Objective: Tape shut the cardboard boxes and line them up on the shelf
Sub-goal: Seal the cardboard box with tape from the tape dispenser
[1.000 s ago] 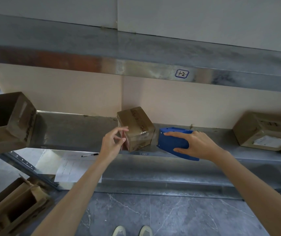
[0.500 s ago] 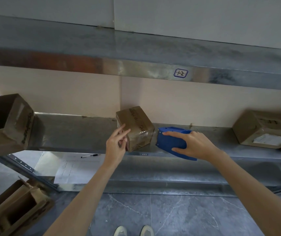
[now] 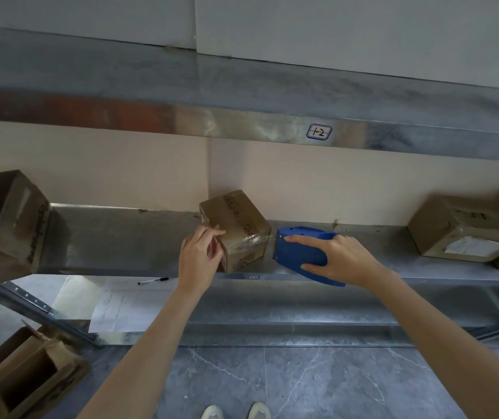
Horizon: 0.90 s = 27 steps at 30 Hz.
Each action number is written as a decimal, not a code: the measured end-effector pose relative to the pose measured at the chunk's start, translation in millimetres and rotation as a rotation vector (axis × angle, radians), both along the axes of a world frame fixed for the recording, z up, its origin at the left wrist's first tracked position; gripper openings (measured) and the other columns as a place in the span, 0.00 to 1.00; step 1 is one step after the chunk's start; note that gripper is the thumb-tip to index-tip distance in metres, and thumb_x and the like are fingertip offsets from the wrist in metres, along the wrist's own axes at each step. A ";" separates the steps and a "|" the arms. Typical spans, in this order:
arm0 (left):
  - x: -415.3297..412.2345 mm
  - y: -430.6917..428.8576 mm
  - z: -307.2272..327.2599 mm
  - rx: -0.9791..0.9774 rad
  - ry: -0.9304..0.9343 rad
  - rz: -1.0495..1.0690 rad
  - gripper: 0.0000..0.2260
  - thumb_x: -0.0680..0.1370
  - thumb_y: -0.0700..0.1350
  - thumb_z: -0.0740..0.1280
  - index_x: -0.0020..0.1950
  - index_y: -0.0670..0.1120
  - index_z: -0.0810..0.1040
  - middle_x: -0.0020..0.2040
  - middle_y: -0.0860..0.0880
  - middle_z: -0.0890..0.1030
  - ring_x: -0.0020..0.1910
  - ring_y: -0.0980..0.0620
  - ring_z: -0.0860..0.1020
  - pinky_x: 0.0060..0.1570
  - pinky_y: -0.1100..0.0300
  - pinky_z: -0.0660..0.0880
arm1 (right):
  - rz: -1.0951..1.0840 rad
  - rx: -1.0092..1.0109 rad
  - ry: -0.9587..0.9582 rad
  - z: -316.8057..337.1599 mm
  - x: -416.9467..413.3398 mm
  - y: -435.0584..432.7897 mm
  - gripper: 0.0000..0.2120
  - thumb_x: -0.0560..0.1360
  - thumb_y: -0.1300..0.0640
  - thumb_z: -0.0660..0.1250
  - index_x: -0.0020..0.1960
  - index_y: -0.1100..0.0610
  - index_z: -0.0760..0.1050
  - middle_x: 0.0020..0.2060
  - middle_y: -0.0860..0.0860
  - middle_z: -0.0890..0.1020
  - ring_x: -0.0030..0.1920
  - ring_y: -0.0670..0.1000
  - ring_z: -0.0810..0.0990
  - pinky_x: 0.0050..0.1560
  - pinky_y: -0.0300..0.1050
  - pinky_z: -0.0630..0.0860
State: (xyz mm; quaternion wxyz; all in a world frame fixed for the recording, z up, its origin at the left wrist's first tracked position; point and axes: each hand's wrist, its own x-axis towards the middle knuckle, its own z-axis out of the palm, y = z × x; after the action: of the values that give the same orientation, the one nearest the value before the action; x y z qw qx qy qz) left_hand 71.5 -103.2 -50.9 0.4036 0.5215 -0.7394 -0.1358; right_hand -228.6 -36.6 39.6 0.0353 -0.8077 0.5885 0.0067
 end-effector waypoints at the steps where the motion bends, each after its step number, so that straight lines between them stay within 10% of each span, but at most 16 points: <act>1: -1.3 -1.9 -0.4 -0.005 0.030 0.001 0.12 0.73 0.33 0.72 0.54 0.45 0.81 0.55 0.50 0.80 0.63 0.50 0.76 0.60 0.54 0.71 | 0.001 -0.001 0.001 -0.8 -0.3 -0.5 0.31 0.78 0.39 0.61 0.73 0.29 0.46 0.48 0.46 0.84 0.38 0.48 0.81 0.39 0.40 0.78; 17: -2.1 -0.5 -18.1 -0.004 -0.034 -0.056 0.26 0.66 0.39 0.79 0.60 0.47 0.74 0.61 0.48 0.75 0.67 0.48 0.74 0.63 0.51 0.74 | -0.012 0.025 -0.076 -17.6 -0.3 -4.0 0.31 0.78 0.39 0.61 0.67 0.24 0.41 0.44 0.47 0.85 0.36 0.49 0.81 0.39 0.43 0.77; 27: -6.0 -7.8 -11.4 -0.120 -0.015 0.079 0.10 0.71 0.34 0.75 0.48 0.44 0.82 0.52 0.49 0.83 0.56 0.47 0.82 0.55 0.53 0.73 | -0.005 0.002 -0.060 -16.7 -1.6 -8.6 0.31 0.78 0.40 0.61 0.69 0.26 0.43 0.39 0.47 0.84 0.32 0.48 0.78 0.35 0.44 0.77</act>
State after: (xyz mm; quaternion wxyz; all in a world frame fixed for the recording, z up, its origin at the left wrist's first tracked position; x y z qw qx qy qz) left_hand 65.5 -111.1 -62.3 0.4336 0.5261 -0.7281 -0.0714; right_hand -230.2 -45.2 22.9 0.0535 -0.8060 0.5892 -0.0170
